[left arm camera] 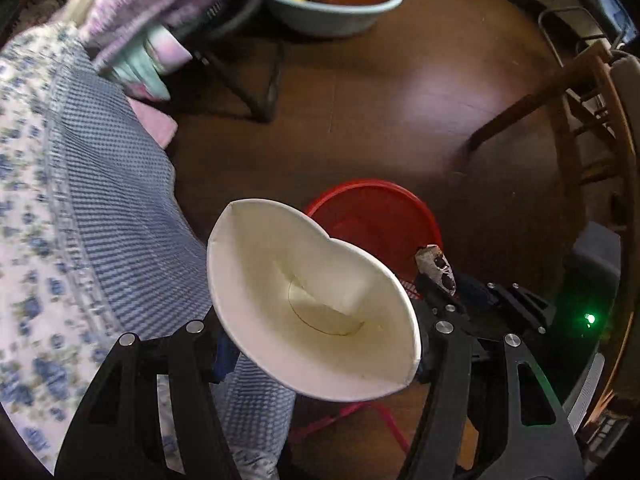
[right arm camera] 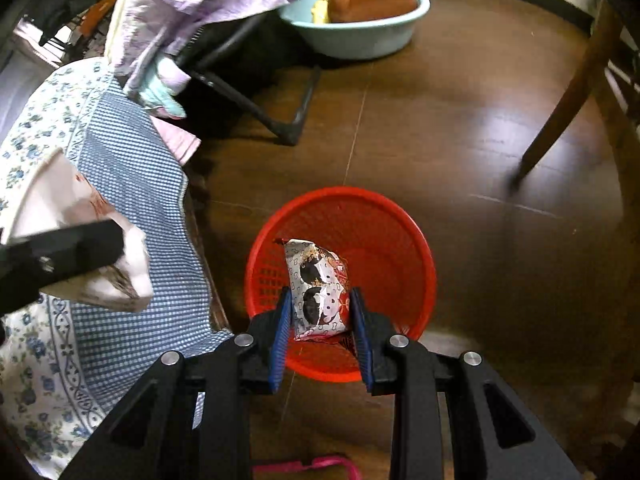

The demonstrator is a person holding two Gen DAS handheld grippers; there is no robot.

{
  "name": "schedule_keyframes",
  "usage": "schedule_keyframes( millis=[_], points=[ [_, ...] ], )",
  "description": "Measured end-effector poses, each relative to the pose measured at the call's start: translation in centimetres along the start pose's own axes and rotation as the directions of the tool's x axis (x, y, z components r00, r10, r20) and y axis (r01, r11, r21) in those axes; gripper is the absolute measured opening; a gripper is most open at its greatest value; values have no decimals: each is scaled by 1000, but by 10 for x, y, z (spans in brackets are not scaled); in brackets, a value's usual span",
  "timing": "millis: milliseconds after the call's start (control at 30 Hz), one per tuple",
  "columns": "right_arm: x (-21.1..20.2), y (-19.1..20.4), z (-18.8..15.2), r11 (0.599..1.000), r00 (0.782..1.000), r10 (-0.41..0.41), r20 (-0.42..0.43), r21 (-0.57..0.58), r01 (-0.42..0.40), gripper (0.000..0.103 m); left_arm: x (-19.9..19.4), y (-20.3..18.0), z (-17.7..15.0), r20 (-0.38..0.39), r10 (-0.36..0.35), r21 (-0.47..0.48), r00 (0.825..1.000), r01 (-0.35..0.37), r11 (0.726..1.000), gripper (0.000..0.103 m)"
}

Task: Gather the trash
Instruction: 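Open the right tool over the basket while the left tool drops the paper cup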

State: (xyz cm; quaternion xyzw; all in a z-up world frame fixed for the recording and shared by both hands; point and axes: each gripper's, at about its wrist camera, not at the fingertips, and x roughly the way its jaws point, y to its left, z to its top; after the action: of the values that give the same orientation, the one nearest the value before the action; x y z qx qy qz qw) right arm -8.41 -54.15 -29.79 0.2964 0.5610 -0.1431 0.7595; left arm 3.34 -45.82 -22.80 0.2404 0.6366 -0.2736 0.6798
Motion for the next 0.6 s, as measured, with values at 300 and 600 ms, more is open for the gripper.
schedule_keyframes(
  millis=[300,600],
  points=[
    [26,-18,5,999,1000,15,-26,34,-14,31,26,-13,12,-16,6,14,1000,-6,1000,64],
    [32,-20,7,1000,999,-8,-35,18,9,54,29,-14,28,-30,-17,11,999,17,1000,76]
  ],
)
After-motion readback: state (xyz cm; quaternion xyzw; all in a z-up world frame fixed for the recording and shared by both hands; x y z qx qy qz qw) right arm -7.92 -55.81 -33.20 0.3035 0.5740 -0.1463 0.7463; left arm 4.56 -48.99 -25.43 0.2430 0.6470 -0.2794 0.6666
